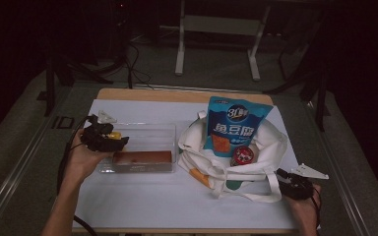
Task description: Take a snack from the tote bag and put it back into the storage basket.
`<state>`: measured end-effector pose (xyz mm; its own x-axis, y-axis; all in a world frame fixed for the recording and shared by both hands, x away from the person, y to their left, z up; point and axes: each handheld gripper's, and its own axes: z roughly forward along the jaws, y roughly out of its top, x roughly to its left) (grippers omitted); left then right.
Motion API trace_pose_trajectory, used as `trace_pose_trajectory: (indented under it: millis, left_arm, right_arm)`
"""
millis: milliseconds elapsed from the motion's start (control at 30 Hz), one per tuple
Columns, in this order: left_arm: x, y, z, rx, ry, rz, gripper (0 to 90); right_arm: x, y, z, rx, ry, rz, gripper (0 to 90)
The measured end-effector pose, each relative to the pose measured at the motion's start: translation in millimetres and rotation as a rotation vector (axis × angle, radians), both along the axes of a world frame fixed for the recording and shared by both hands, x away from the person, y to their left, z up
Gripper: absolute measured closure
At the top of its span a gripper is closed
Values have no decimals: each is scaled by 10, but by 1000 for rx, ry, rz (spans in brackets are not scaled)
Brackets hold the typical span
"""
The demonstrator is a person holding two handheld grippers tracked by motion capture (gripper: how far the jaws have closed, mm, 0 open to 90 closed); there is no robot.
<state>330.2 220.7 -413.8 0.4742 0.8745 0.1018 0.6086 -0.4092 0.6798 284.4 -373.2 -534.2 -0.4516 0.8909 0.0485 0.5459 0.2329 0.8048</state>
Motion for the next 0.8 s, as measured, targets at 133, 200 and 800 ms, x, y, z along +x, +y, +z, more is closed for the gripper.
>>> trace_pose_trajectory:
  millis: [133, 200, 800]
  left_arm:
    - [-24, -5, -28, -11, -7, -13, 373]
    - [-39, -7, -37, -22, -5, -20, 373]
    - [-160, -92, -124, -63, -25, -98, 399]
  right_arm:
    - [-1, -9, 10, -16, 3, -20, 539]
    - [-5, -29, 25, -15, 2, -34, 552]
    - [-3, -138, 311, -45, -10, -40, 617]
